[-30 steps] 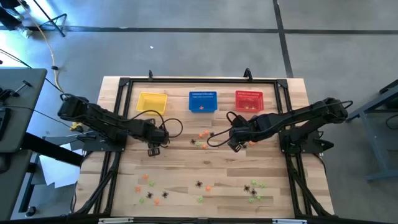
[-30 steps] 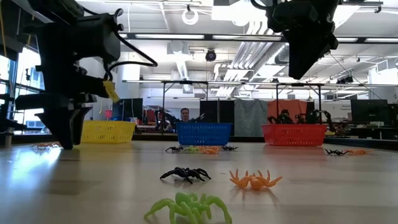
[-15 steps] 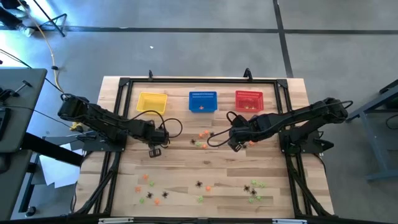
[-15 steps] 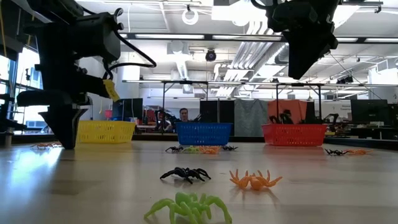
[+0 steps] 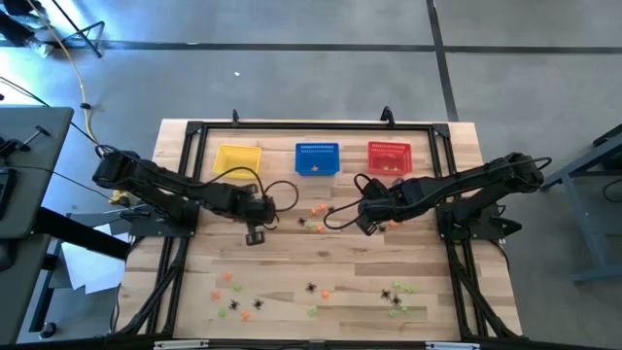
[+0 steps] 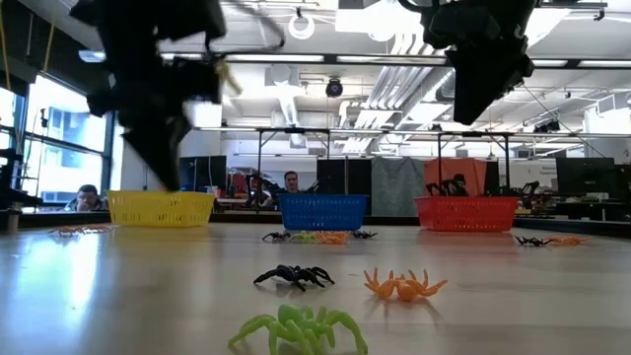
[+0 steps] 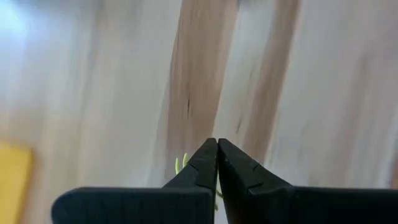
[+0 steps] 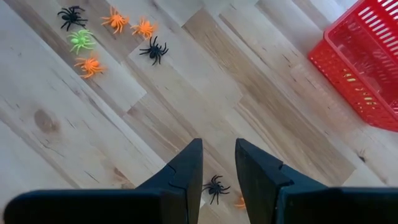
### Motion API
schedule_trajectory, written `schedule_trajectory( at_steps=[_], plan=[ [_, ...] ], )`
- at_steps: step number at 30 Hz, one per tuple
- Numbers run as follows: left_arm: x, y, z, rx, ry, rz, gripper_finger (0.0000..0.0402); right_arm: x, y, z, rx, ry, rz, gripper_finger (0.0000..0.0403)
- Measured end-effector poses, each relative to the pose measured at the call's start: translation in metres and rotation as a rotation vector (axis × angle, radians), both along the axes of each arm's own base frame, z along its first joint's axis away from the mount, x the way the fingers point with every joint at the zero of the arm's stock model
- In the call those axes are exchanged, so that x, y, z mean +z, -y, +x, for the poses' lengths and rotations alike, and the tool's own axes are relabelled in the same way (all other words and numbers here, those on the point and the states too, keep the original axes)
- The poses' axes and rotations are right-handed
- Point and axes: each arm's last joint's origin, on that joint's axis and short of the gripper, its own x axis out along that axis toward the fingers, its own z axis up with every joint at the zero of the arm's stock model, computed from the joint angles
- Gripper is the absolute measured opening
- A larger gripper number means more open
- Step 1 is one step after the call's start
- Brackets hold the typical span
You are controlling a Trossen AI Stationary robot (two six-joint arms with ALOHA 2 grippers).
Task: Sort Halloween decoration
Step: Put the green spider toy into the red basket
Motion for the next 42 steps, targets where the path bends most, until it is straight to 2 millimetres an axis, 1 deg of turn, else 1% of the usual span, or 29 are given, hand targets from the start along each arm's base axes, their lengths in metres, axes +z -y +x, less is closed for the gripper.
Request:
schedule_trajectory(
  at_steps=[4,8,10,14,17,21,25,29,31,35,39,42],
  plan=[
    [0.026,0.005,0.018,-0.07,0.11,0.018,0.0,0.0,0.001,0.0,-0.011,0.012,-0.04,0.0089],
    [0.057,0.015,0.035,-0.155,0.309,0.025,0.0,0.002,0.002,0.002,-0.025,0.048,-0.118,0.0089],
    [0.074,0.022,0.042,-0.205,0.455,0.016,0.0,0.003,0.0,0.003,-0.011,0.073,-0.193,0.0089],
    [0.109,0.032,0.04,-0.294,0.724,0.011,0.0,0.007,-0.008,0.006,0.037,0.129,-0.343,0.0089],
    [0.134,0.039,0.035,-0.352,0.901,0.028,0.0,0.012,-0.017,0.009,0.072,0.19,-0.477,0.0089],
    [0.156,0.05,0.028,-0.439,1.083,0.033,0.0,0.019,-0.031,0.012,0.114,0.263,-0.658,0.0089],
    [0.164,0.058,0.026,-0.498,1.162,0.003,0.0,0.023,-0.042,0.018,0.15,0.273,-0.836,0.0089],
    [0.161,0.059,0.026,-0.517,1.197,-0.002,0.0,0.019,-0.047,0.027,0.179,0.204,-0.988,0.0089],
    [0.159,0.058,0.026,-0.513,1.195,0.0,0.0,0.016,-0.047,0.031,0.196,0.155,-1.039,0.0089],
    [0.155,0.054,0.026,-0.495,1.253,0.003,0.0,0.014,-0.045,0.037,0.206,0.07,-1.131,0.0089],
    [0.15,0.049,0.026,-0.454,1.339,-0.022,0.0,0.019,-0.045,0.039,0.161,0.006,-1.242,0.0089],
    [0.145,0.042,0.025,-0.431,1.39,-0.041,0.0,0.024,-0.046,0.041,0.145,-0.005,-1.262,0.0089]
  ],
)
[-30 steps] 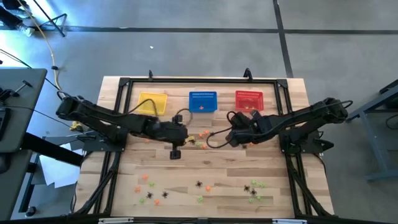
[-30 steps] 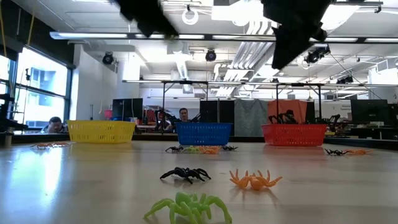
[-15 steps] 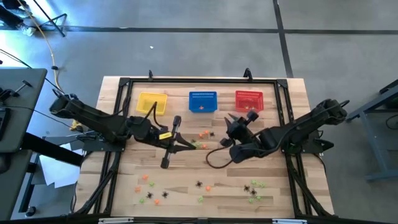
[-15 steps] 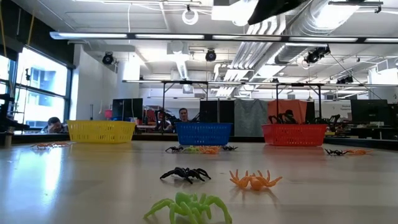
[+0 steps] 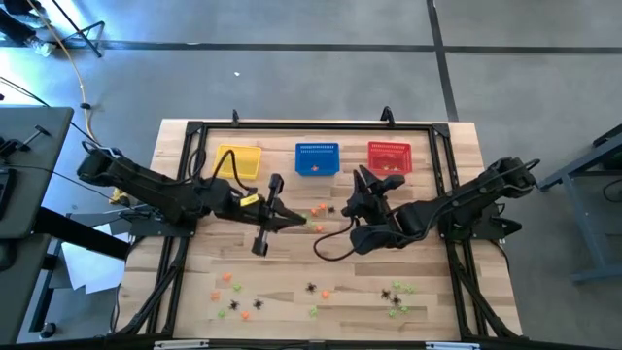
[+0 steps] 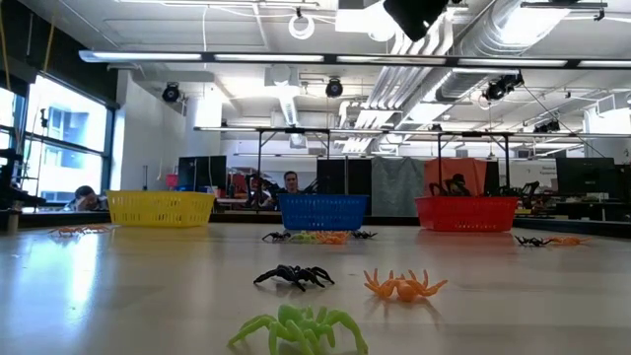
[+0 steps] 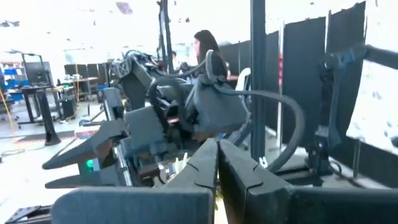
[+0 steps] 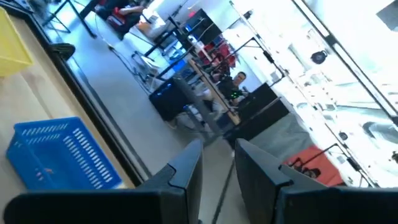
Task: Sort Halloween decoration
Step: Put the green spider toy into the red basket
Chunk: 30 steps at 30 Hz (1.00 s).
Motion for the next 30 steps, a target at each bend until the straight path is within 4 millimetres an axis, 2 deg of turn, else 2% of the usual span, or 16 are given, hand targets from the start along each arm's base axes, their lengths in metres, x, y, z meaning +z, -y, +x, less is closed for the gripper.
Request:
schedule_trajectory(
  at_steps=[2,7,15,17,22,28,30],
  plan=[
    [-0.004,-0.006,0.001,0.015,-0.009,-0.021,0.0,0.004,0.001,0.004,0.001,0.065,0.034,0.0089],
    [-0.006,-0.018,0.004,0.076,-0.024,-0.077,0.0,0.016,0.007,0.017,0.051,0.376,0.221,0.0089],
    [-0.005,-0.026,0.006,0.102,-0.017,-0.098,0.0,0.032,0.022,0.038,0.439,0.591,0.609,0.0089],
    [-0.005,-0.026,0.006,0.102,-0.016,-0.099,0.0,0.035,0.026,0.037,0.467,0.634,0.668,0.0089],
    [-0.001,-0.026,0.005,0.1,0.02,-0.105,0.0,0.046,0.029,0.029,0.483,0.657,0.677,0.0089],
    [-0.001,-0.026,0.005,0.103,0.028,-0.089,0.0,0.066,0.027,0.014,0.684,0.659,0.827,0.0089],
    [-0.001,-0.026,0.005,0.104,0.027,-0.086,0.0,0.072,0.029,0.009,0.71,0.638,0.803,0.0089]
  ],
)
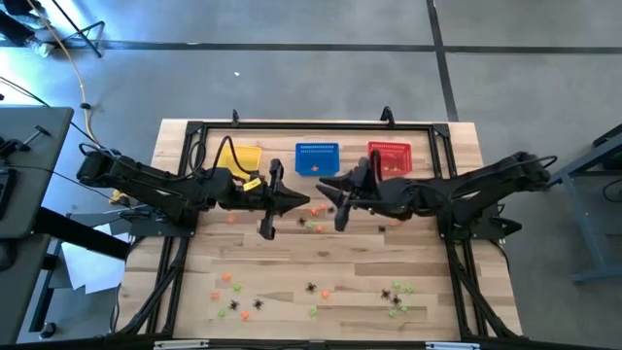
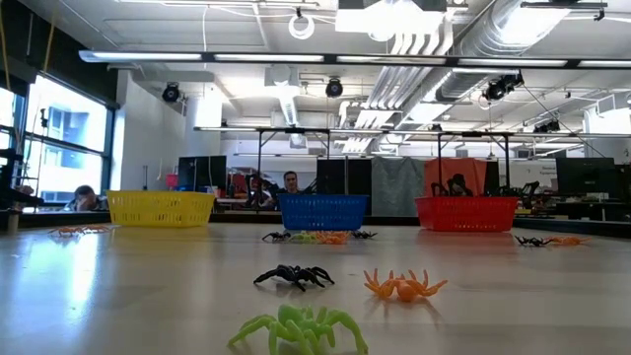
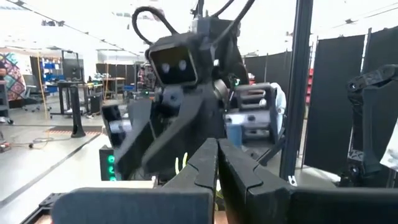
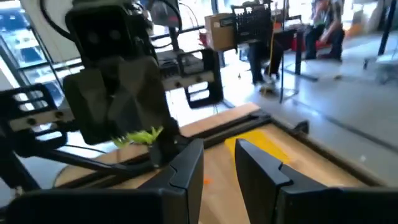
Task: Sort Halloween decoration
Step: Put the green spider toy into the red basket
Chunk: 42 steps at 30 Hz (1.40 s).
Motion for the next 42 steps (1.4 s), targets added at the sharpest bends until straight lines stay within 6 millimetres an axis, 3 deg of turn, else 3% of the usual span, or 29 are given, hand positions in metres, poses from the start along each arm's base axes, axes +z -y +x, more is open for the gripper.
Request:
schedule_trajectory(
  at_steps=[9,17,31,42],
  plan=[
    [0.001,-0.002,0.0,-0.032,0.002,-0.08,0.0,-0.003,0.001,-0.016,0.005,-0.297,-0.459,0.0089],
    [0.003,-0.013,0.001,-0.052,0.019,-0.173,0.0,0.001,0.002,-0.018,0.025,-0.343,-0.64,0.0089],
    [0.002,-0.02,0.004,-0.046,0.016,-0.241,0.0,0.01,0.004,-0.012,0.118,-0.216,-0.632,0.0089],
    [0.0,-0.02,0.006,-0.055,0.017,-0.275,0.0,0.008,0.003,-0.01,0.155,-0.211,-0.639,0.0089]
  ],
)
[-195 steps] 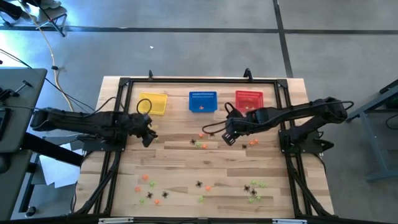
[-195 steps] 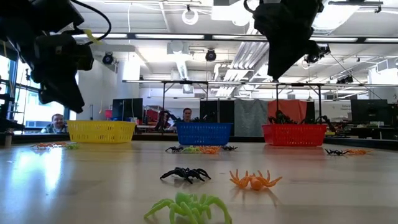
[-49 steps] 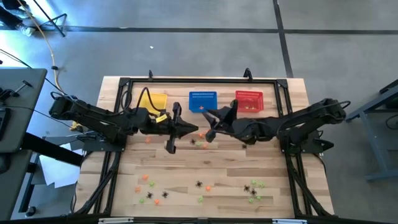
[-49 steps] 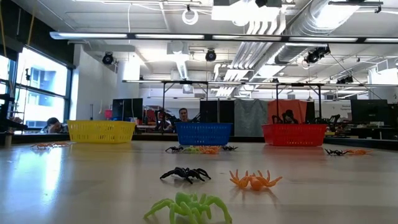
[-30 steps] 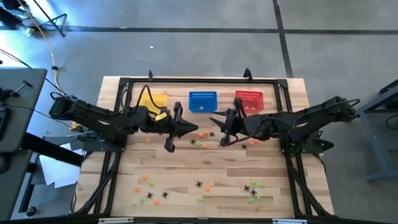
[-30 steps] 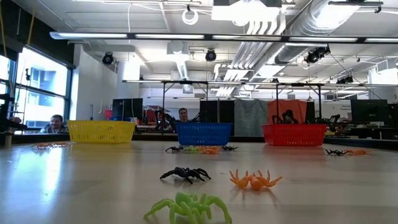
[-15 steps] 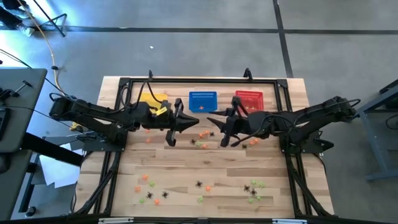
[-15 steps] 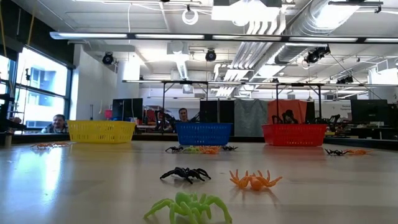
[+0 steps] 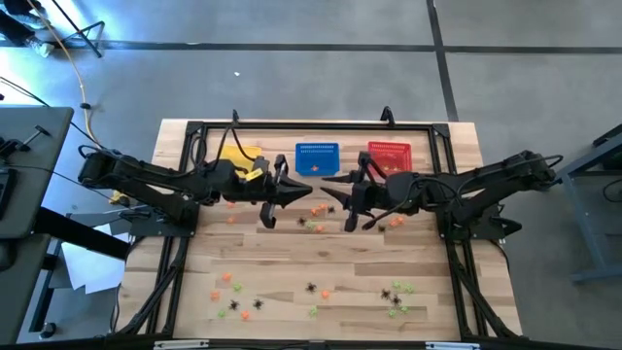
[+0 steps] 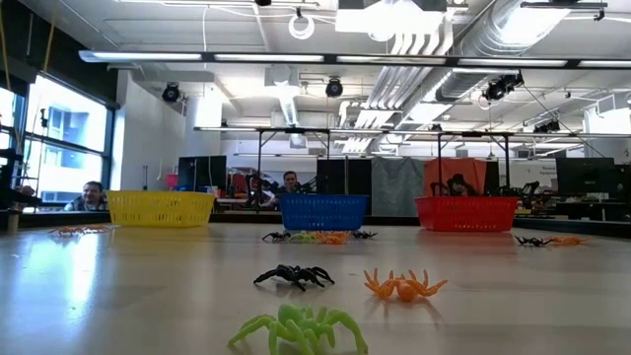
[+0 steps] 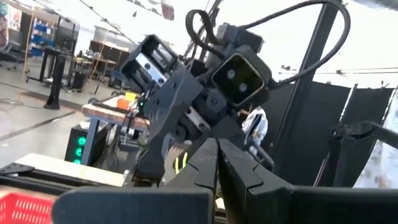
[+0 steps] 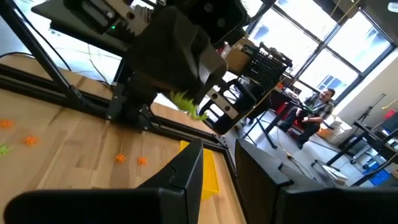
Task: Sort Halloween decoration
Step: Put the green spider toy into the red basket
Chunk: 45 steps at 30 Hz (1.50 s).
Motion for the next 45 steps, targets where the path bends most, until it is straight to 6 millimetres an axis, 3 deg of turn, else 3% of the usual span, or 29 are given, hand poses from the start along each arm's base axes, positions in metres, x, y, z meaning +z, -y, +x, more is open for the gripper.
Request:
schedule_trajectory(
  at_steps=[10,24,31,39,45],
  plan=[
    [-0.009,-0.006,0.011,-0.005,0.003,-0.046,0.0,-0.002,-0.002,0.0,0.061,-0.029,-0.041,0.0095],
    [-0.009,-0.009,0.011,-0.031,0.001,-0.062,0.0,-0.004,0.006,0.001,0.038,-0.049,-0.045,0.0159],
    [-0.009,-0.009,0.011,-0.032,0.001,-0.061,0.0,-0.004,0.013,0.006,0.06,-0.03,-0.034,0.0161],
    [-0.009,-0.009,0.011,-0.032,-0.001,-0.06,0.0,-0.024,0.02,0.025,0.055,-0.095,-0.038,0.0161],
    [-0.01,-0.008,0.011,-0.055,-0.007,-0.054,0.0,-0.019,0.022,0.026,0.046,-0.05,-0.033,0.0161]
  ],
)
